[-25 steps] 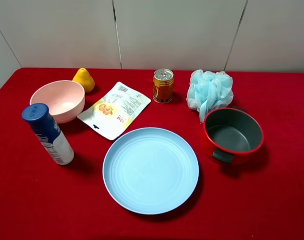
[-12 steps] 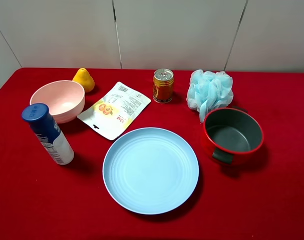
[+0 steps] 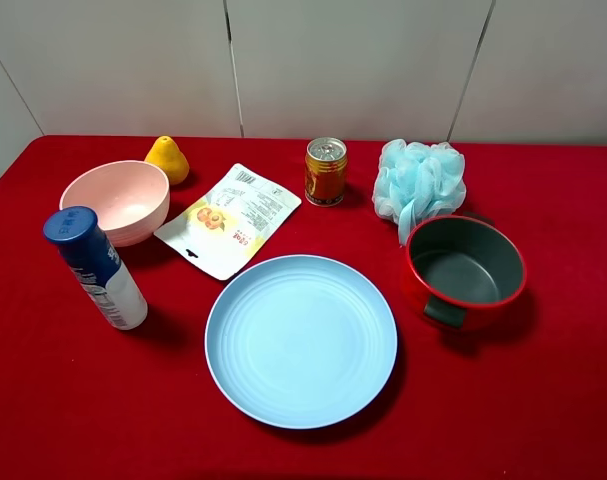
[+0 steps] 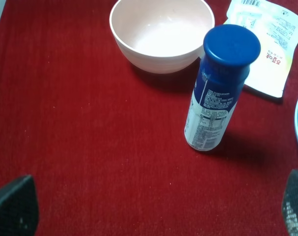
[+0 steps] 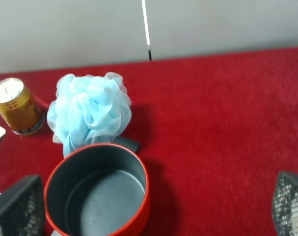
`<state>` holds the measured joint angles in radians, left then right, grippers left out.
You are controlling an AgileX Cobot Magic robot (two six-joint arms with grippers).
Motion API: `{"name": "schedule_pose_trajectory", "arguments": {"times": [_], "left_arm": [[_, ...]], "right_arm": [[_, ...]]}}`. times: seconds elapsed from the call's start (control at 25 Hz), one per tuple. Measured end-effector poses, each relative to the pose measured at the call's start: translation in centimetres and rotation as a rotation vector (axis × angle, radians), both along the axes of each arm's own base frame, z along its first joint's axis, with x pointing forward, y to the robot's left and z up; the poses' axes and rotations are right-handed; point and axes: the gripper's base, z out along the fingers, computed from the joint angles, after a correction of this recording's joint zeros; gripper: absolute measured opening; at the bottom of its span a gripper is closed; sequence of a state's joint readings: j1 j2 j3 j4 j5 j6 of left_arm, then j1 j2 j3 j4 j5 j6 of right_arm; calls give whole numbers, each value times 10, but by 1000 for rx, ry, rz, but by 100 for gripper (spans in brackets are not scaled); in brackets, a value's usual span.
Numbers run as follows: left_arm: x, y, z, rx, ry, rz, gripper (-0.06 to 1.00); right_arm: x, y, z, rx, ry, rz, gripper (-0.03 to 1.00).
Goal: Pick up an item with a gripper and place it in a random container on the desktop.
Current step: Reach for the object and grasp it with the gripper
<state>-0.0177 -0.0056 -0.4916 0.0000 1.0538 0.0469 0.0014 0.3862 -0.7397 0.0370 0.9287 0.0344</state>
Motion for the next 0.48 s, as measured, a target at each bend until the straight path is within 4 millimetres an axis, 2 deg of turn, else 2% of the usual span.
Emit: {"name": "schedule_pose_trajectory", "arguments": {"times": [0.28, 0.48], "left_arm": [[0, 0, 0, 0, 0, 0, 100], [0, 0, 0, 0, 0, 0, 100]], "right_arm": [[51, 5, 15, -12, 132, 72, 69], [89, 9, 15, -16, 242, 130, 69]]}}
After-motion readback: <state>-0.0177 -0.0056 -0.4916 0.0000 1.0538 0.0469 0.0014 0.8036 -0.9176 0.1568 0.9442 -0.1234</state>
